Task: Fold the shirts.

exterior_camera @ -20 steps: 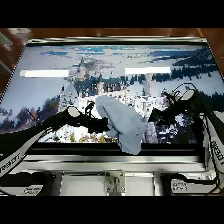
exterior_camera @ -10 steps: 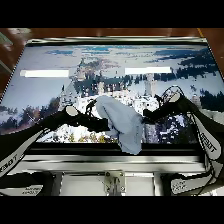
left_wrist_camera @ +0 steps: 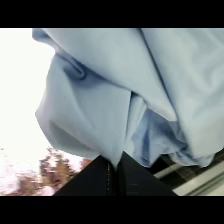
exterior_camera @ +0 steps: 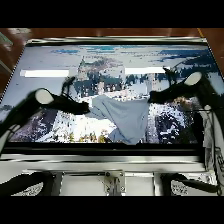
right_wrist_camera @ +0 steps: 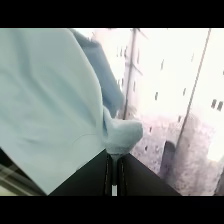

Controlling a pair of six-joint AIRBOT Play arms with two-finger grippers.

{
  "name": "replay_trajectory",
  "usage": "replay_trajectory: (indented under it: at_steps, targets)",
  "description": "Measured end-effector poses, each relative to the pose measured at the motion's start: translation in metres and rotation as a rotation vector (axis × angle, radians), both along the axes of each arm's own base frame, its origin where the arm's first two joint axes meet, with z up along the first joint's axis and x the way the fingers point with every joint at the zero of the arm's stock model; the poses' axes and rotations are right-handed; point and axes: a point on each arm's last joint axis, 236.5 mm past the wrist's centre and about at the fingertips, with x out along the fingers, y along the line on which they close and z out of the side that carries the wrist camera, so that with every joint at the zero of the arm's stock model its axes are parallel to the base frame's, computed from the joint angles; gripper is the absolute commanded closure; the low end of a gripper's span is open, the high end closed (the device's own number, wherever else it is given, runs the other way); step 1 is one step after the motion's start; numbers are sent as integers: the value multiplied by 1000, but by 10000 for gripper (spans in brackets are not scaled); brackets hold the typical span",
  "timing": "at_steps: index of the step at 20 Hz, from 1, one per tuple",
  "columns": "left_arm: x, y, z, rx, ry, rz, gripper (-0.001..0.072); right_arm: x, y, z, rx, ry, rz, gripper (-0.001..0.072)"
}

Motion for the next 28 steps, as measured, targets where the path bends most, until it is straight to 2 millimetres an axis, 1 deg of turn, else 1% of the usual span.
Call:
replay_trajectory:
  at_steps: [1, 2, 3, 4, 5, 6, 7, 8, 9, 10, 11, 12, 13, 14, 16, 18, 20, 21, 22, 23, 24, 25, 28]
  targets:
    - [8, 20, 25, 60, -67, 5, 670, 10, -4, 37, -25, -114, 12, 650]
    - [17, 40, 57, 117, -147, 22, 670, 19, -8, 81, -48, -247, 13, 650]
    - [24, 59, 90, 162, -229, 48, 670, 22, -11, 123, -68, -368, 9, 650]
    - [29, 78, 130, 203, -323, 84, 670, 21, -14, 170, -85, -497, -1, 650]
    - [30, 94, 173, 228, -424, 124, 670, 16, -17, 210, -96, -607, -12, 650]
    - [26, 105, 214, 235, -516, 157, 670, 6, -19, 252, -104, -716, -23, 650]
    - [20, 117, 257, 235, -619, 196, 670, -7, -20, 287, -110, -808, -33, 650]
    - [10, 126, 293, 229, -703, 229, 670, -22, -21, 319, -110, -892, -44, 650]
    - [-3, 135, 327, 219, -787, 260, 670, -38, -20, 342, -105, -950, -54, 650]
    - [-16, 142, 354, 210, -855, 285, 670, -53, -20, 365, -95, -1008, -66, 650]
    - [-30, 149, 374, 202, -906, 303, 670, -67, -19, 381, -84, -1048, -74, 650]
    - [-42, 154, 387, 199, -940, 316, 670, -82, -18, 396, -69, -1089, -82, 650]
    - [-54, 158, 396, 196, -960, 324, 670, -94, -17, 407, -58, -1118, -88, 650]
    - [-63, 162, 400, 199, -962, 328, 670, -105, -17, 415, -51, -1141, -92, 650]
    - [-79, 167, 397, 214, -937, 329, 670, -123, -16, 429, -36, -1181, -101, 650]
    - [-89, 171, 382, 238, -875, 321, 670, -133, -16, 437, -25, -1202, -110, 650]
    - [-94, 173, 358, 262, -791, 312, 670, -135, -16, 439, -6, -1197, -124, 650]
    - [-94, 173, 344, 270, -747, 310, 670, -132, -16, 436, 2, -1181, -130, 650]
    - [-94, 174, 324, 282, -689, 311, 670, -127, -16, 429, 1, -1153, -134, 650]
    - [-92, 175, 301, 293, -622, 320, 670, -117, -18, 417, -4, -1103, -139, 650]
    - [-89, 177, 275, 309, -550, 334, 670, -105, -20, 400, -19, -1037, -143, 650]
    - [-86, 180, 243, 337, -464, 351, 670, -92, -21, 380, -27, -962, -146, 650]
    - [-84, 191, 145, 435, -227, 373, 670, -50, -23, 298, -38, -675, -156, 650]
